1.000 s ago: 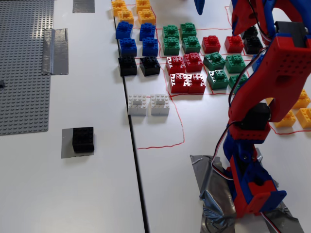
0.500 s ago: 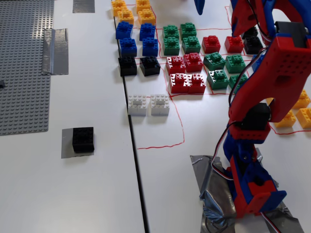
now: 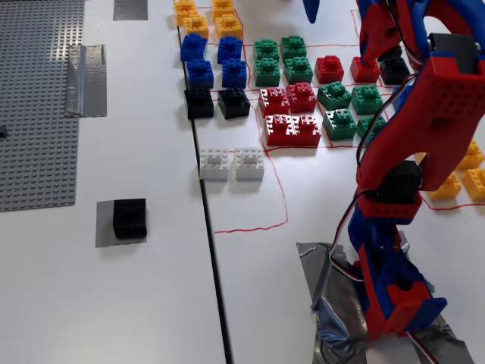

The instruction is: Grab the block and put it in the grey marker

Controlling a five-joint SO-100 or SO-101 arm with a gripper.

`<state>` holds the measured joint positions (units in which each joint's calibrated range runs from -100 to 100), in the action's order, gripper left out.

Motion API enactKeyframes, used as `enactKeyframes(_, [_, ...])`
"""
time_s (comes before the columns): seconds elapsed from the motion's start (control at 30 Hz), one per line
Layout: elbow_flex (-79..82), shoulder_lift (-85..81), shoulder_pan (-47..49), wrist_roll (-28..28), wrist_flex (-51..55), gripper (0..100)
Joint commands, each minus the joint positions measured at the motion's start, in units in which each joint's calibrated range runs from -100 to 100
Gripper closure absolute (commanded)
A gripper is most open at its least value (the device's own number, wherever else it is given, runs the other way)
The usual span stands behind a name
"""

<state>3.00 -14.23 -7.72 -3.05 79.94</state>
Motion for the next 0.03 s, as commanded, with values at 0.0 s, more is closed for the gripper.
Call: enactKeyframes(0.0, [-1.3,-2.4,-0.6,0.2,-1.3,100])
